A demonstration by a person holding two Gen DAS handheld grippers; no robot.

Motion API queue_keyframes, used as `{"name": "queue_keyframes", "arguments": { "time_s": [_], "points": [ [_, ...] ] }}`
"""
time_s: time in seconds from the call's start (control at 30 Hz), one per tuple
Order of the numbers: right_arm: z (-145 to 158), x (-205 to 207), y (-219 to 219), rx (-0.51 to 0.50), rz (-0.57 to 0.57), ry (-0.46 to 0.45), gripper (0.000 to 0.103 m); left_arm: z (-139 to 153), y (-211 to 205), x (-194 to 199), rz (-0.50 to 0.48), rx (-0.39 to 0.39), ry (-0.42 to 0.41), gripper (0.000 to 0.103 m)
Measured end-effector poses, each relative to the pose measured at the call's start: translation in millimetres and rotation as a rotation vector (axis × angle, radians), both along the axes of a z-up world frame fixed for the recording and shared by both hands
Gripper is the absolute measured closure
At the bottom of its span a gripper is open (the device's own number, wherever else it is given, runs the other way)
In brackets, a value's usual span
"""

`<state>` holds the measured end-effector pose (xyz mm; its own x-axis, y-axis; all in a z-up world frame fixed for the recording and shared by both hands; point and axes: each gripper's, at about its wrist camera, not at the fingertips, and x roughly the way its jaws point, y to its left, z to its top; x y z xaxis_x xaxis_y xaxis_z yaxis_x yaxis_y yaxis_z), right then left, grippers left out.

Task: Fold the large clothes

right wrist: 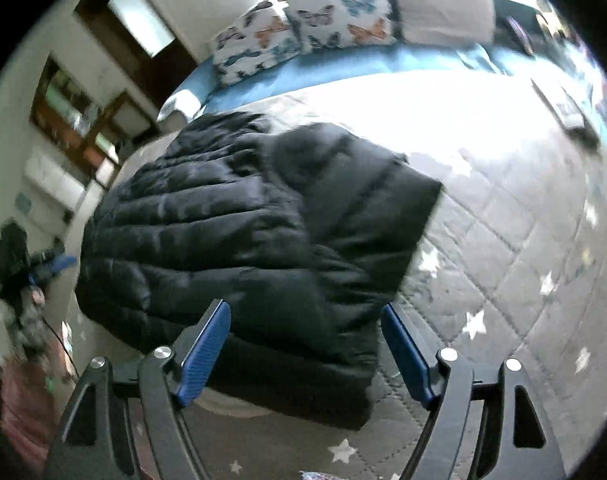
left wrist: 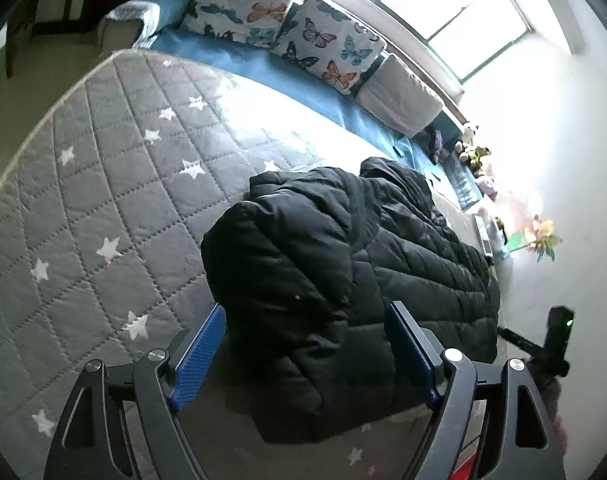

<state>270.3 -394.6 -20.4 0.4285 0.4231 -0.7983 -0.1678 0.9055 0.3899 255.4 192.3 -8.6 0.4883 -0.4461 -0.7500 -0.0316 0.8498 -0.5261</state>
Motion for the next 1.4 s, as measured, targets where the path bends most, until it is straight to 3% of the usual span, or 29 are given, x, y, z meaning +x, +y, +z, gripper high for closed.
{"name": "queue_keyframes", "arguments": {
  "time_s": [0.1,0.2,0.37,0.5,0.63,1.13,1.27,1.4],
  "points": [
    [-19,6,-15,0.089,-0.027,0.030,0.018,-14,3,5,0.016,-0.034,0.010,0.016],
    [-37,17,-20,0.165,-0.026,0.065,0.008,-24,3,11,0.026,-0.037,0.028,0.016],
    [-58,32,-20,0.292,-0.011,0.109,0.005,-40,7,18,0.049,-0.066,0.041,0.016],
    [-69,41,-15,0.338,0.003,0.149,0.000,-50,7,24,0.063,-0.104,0.047,0.010],
    [-65,44,-7,0.309,0.021,0.144,0.000,-61,5,32,0.074,-0.132,0.063,0.000],
    [-57,33,-7,0.274,0.059,0.205,0.000,-96,-18,63,0.065,-0.259,0.109,0.000],
    [-53,30,-2,0.238,0.080,0.195,0.000,-92,-32,68,0.046,-0.186,0.103,0.002],
    [-54,29,-8,0.279,0.060,0.181,0.000,-93,-37,75,0.034,-0.194,0.112,0.002]
  ]
}}
